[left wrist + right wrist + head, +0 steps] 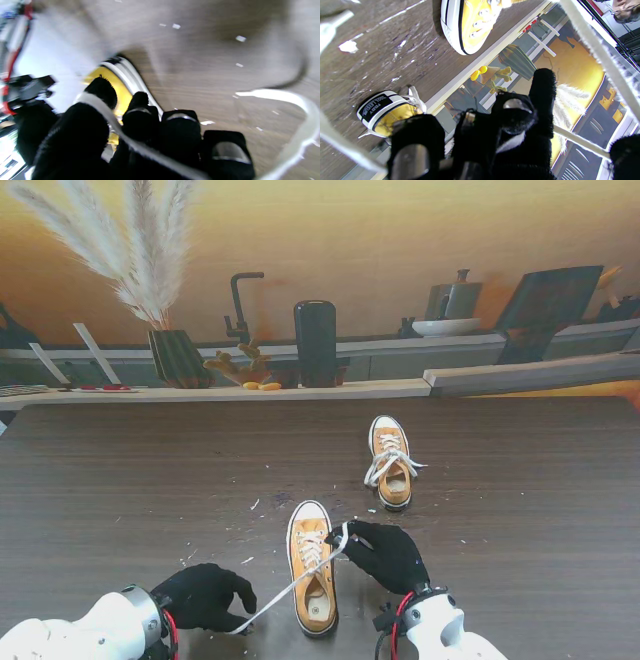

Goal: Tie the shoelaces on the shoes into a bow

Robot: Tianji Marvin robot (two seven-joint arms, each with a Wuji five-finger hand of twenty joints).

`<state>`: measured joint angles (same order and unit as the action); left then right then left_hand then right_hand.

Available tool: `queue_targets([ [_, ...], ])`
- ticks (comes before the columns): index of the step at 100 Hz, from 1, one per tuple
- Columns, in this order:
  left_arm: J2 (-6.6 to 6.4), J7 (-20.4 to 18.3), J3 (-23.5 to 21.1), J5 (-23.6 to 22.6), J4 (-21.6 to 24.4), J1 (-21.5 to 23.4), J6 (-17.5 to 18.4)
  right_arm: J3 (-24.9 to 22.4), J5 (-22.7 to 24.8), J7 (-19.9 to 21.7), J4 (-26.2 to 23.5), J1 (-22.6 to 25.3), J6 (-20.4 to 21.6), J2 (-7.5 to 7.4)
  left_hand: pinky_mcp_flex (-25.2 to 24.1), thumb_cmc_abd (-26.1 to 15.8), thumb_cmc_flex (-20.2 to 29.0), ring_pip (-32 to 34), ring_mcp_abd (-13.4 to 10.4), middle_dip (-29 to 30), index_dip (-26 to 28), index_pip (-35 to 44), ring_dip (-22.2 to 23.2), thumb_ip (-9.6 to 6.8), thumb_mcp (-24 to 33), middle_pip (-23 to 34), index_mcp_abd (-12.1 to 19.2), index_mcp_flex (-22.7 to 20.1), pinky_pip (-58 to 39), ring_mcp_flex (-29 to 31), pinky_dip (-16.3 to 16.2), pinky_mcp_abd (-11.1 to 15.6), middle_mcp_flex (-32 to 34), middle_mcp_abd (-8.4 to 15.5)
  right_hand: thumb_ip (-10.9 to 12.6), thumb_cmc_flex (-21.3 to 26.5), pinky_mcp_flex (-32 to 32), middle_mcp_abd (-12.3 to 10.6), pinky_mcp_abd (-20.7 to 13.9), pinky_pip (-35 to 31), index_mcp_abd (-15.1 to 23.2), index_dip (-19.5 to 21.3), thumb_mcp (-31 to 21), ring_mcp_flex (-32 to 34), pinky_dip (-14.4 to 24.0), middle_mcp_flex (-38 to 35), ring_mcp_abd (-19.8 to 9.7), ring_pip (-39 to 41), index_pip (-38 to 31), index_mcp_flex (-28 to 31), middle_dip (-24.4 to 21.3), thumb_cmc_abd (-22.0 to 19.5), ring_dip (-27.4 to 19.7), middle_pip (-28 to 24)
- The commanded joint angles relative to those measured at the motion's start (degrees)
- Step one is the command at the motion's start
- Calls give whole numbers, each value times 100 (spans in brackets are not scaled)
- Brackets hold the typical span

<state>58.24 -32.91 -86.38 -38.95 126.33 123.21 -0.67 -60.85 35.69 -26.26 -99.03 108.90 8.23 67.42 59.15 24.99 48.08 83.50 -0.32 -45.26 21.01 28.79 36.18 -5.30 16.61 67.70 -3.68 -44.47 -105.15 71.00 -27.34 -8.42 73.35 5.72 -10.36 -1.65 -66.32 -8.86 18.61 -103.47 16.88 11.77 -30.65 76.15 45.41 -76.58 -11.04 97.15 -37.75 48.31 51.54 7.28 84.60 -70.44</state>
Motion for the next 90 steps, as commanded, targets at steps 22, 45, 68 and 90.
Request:
queue_targets([
  [22, -200, -573, -6, 1813, -587, -295, 251, -2, 4, 80, -74, 11, -5, -22, -72, -66, 14, -107, -297, -177, 248, 449, 74, 130, -794, -38, 609, -244, -536, 204, 76, 360, -43, 51, -163, -98, -138, 1023, 68, -1398, -17, 83, 479, -47, 73, -584, -901, 285, 56, 21, 122, 127, 76, -161],
  [45, -161, -573, 287, 3457, -1355, -529, 444, 10, 3, 115, -71, 12, -28, -29, -326, -343, 141, -234, -15, -192, 210, 606, 148, 212, -1073, -113, 834, -392, -490, 63, 41, 52, -134, -171, -158, -71, -138, 1023, 68, -1397, -20, 80, 473, -47, 75, -583, -901, 285, 61, 13, 123, 147, 75, -160],
  [68, -92, -623, 631, 4594, -1861, -745, 612, 8, 4, 125, -79, 25, -35, -32, -556, -971, 184, -270, 314, -200, 19, 664, 227, 375, -1377, -201, 1043, -554, -448, -77, -116, -249, -201, -462, -159, -42, -138, 1033, 68, -1397, -10, 81, 468, -47, 75, -573, -901, 285, 60, 8, 119, 186, 75, -147],
  [90, -29, -861, 864, 5590, -2252, -908, 768, -1, 38, 133, -98, 38, 3, -40, -856, -1425, 169, -318, 619, -215, -100, 390, 268, 466, -1553, -299, 1003, -521, -341, -290, -329, -500, -337, -745, -160, -12, -137, 1033, 66, -1384, 42, 87, 469, -47, 71, -528, -901, 285, 54, -17, 118, 254, 75, -128],
])
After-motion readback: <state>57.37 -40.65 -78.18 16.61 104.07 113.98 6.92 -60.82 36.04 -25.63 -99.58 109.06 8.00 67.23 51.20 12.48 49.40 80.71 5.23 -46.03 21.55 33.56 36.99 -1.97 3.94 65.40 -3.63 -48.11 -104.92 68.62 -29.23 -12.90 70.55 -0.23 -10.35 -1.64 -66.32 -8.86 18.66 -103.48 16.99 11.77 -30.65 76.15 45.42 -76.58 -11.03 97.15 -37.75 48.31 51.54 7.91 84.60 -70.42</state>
